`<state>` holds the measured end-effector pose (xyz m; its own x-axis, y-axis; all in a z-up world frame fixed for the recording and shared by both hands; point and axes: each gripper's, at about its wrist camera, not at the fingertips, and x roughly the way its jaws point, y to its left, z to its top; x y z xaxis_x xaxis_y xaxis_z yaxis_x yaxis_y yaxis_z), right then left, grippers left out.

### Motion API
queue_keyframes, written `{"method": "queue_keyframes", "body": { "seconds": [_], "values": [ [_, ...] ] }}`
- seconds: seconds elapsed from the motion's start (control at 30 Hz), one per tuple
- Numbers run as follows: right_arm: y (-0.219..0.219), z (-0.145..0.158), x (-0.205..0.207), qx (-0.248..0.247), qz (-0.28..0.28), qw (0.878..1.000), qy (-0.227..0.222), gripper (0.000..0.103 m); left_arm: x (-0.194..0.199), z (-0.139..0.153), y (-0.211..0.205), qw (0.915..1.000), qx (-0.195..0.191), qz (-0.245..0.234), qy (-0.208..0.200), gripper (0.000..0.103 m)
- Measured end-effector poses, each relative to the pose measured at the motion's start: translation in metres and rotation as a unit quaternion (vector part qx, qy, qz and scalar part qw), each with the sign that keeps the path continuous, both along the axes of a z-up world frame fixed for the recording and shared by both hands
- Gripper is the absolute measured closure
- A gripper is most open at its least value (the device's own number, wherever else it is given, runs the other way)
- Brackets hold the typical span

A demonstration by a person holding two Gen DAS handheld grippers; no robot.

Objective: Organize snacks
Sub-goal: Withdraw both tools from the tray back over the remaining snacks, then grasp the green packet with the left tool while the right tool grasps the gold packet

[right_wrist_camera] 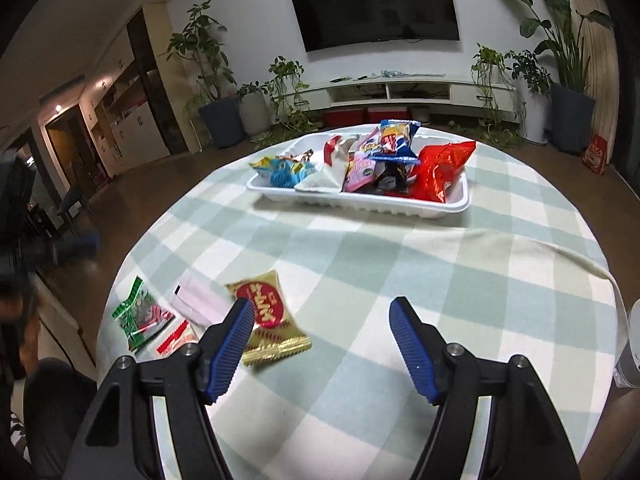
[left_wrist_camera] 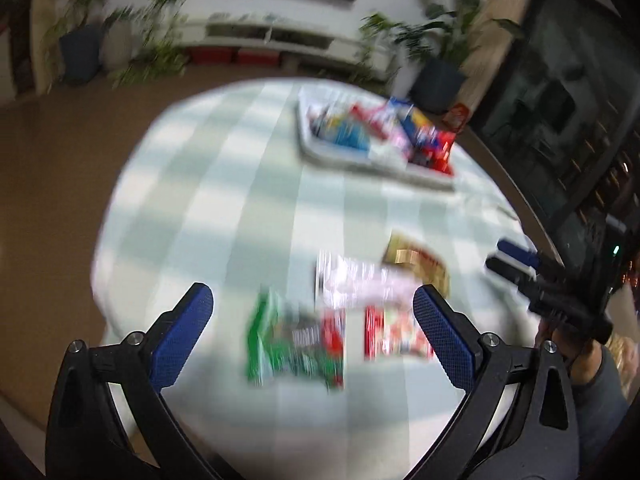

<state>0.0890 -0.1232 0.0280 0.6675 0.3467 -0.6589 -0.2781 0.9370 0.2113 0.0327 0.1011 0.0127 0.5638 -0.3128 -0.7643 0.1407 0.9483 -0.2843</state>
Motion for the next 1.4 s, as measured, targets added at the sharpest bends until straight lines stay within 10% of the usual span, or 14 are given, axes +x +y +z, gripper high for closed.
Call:
{"method": "queue_keyframes", "body": {
  "seconds": [0.47,0.83,0.97,1.4],
  "values": [
    [0.01,-0.009,-0.004,-0.042,0.009,0.999,-0.003,0.03,0.007,-0.045,-0.026,0.9923,0.113,-0.032,0.038,0.002],
    [0.012,-0.014,-0.002,-0.045,0.012,0.999,0.009,0.03,0.03,-0.065,-0.033,0.9878,0.122,-0.067,0.069,0.003],
    [0.012,-0.016,-0.001,-0.043,0.012,0.999,0.014,0.03,0.031,-0.062,-0.026,0.9912,0.11,-0.05,0.056,0.03],
    [0.018,-0.02,-0.001,-0.065,0.017,0.998,0.018,0.034,0.024,-0.061,-0.038,0.9885,0.119,-0.084,0.043,0.043]
  ]
}}
